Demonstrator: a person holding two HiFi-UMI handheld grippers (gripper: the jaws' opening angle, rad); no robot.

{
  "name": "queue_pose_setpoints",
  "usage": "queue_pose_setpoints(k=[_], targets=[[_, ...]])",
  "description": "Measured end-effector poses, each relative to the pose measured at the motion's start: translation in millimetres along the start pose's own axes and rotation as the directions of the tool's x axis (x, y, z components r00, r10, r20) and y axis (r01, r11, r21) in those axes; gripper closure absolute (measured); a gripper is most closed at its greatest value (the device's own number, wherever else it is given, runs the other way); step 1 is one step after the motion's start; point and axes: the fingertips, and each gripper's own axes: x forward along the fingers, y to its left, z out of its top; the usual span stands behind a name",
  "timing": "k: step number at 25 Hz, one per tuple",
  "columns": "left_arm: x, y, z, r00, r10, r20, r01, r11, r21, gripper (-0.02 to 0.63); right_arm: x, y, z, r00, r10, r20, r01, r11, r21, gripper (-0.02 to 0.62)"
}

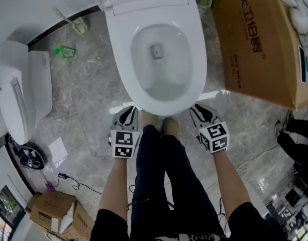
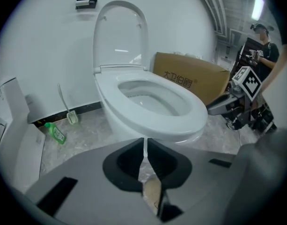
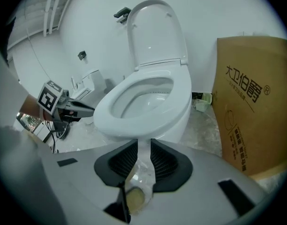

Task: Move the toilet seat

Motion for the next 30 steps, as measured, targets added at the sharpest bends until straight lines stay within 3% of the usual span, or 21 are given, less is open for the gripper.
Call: queue_pose_setpoints(k=[7, 14, 18, 30], targets=[[13.6, -1.3, 1.6, 0.999, -0.023, -0.027, 0.024, 0.999, 0.03, 0.568, 6.8, 0.4, -1.1, 1.0, 0.022, -0.022, -0.024, 0.996, -0.086, 0.502], [9.9, 1.5, 7.3, 0.998, -0.049, -0.034, 0.046, 0.996, -0.078, 0.603, 3.6, 4.3, 2.7, 0.999, 0.009, -0.039, -0.013, 0.996, -0.09, 0.52], [3.0, 0.9, 12.6, 0.997, -0.059, -0.039, 0.056, 0.996, -0.069, 0.603, -5.2, 7.4, 9.0, 0.999, 0.016, -0.035, -0.02, 0.995, -0.098, 0.525], [-43.4, -0.1, 57.3, 0.999, -0.043, 0.013, 0.044, 0.995, -0.09, 0.603, -57.4, 22.3, 60.9, 0.997, 0.039, 0.062, -0.035, 0.997, -0.07, 0.546]])
